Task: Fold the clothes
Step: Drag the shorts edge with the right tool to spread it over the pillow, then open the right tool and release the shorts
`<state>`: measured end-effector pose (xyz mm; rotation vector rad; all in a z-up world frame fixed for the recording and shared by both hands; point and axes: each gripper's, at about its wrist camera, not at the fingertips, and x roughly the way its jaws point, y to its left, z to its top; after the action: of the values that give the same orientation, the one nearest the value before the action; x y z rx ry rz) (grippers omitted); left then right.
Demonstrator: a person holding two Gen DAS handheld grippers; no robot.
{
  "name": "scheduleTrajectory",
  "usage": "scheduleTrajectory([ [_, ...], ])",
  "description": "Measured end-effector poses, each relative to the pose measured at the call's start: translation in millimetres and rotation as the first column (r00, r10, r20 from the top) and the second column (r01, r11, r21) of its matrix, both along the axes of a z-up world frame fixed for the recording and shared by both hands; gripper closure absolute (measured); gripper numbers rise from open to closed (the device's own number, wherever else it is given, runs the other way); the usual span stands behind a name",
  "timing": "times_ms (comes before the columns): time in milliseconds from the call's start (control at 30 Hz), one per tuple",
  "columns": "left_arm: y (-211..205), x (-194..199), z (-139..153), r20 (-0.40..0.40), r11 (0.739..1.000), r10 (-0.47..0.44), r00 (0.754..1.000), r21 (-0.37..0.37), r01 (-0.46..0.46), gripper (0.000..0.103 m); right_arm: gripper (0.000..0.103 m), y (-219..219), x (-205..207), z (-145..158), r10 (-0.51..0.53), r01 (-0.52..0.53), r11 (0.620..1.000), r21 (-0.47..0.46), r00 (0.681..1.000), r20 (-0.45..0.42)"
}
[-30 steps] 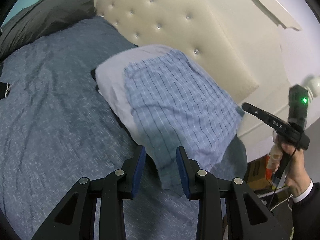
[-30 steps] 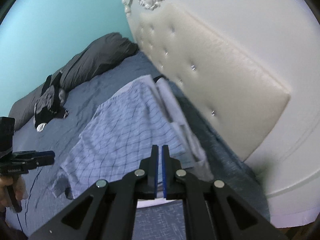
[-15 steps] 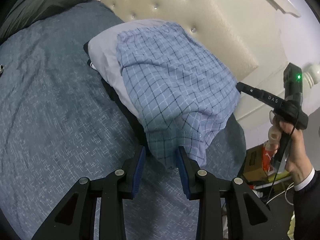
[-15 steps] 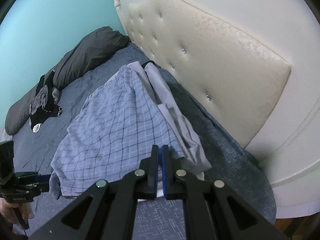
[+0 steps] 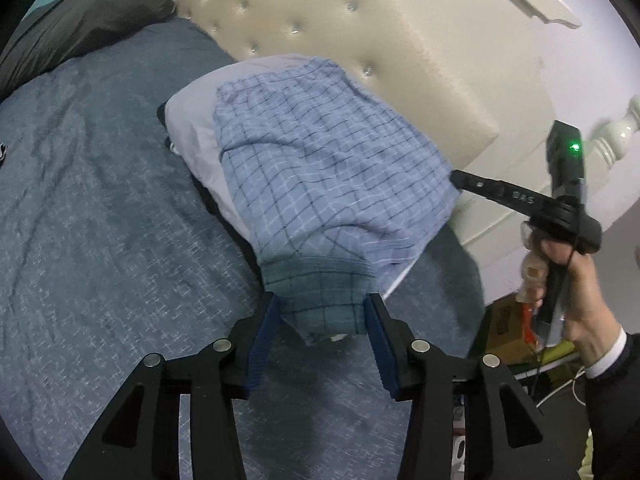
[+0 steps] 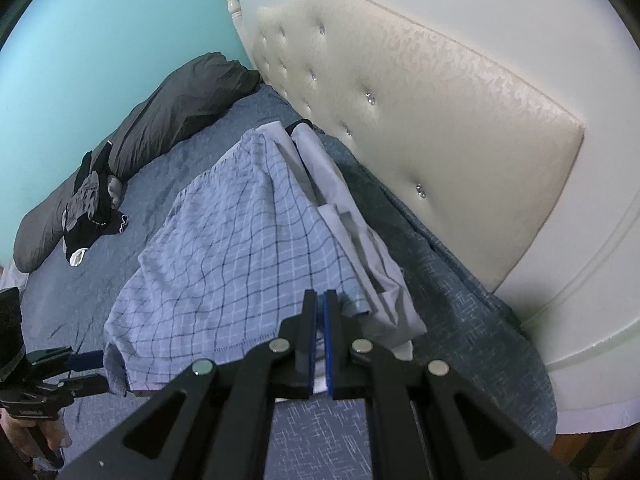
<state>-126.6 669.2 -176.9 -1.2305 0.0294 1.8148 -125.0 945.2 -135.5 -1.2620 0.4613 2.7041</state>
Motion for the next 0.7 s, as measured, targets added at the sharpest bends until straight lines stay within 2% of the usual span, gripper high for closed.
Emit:
scheduleTrajectory([
  [33,-0.3,0.1,-0.4,-0.003,1.000,0.001,1.000,-0.005,-0.001,0.063,0.100,0.3,0.3,-0.8,-0.001,0.001,1.000,-0.002,1.000,0.001],
  [67,-0.6,0.1,-0.9,-0.006,1.000,0.002,1.000,-0.010,-0.002,0.079,0.100,0.9,0.4,-1.2,-0.002,0.002,1.000,-0.002,1.000,0.002],
  [133,-1.0,0.9,-1.5,-0.018,1.000,-0.002,1.000,-0.021,0.002,0.094,0.100,1.8,0.5,-1.9,-0.005,0.005,1.000,-0.004,1.000,0.004],
  [267,-4.4,1.7,0.4,-0.023,1.000,-0.010,1.000,-0.025,0.009,0.098,0.100,3.2,0.4,-1.9,-0.006,0.007,1.000,-0.008,1.000,0.005],
  [467,-8.9,8.8,6.7,0.011,1.000,-0.014,1.000,0.020,0.014,0.098,0.100,4.9,-2.3,-2.1,-0.007,0.007,1.000,-0.009,1.000,0.005],
  [700,-10.9,6.0,-5.3,0.058,0.999,0.017,0.998,0.041,-0.020,0.098,0.100,2.9,-3.5,3.0,-0.009,0.009,1.000,0.008,1.000,0.005],
])
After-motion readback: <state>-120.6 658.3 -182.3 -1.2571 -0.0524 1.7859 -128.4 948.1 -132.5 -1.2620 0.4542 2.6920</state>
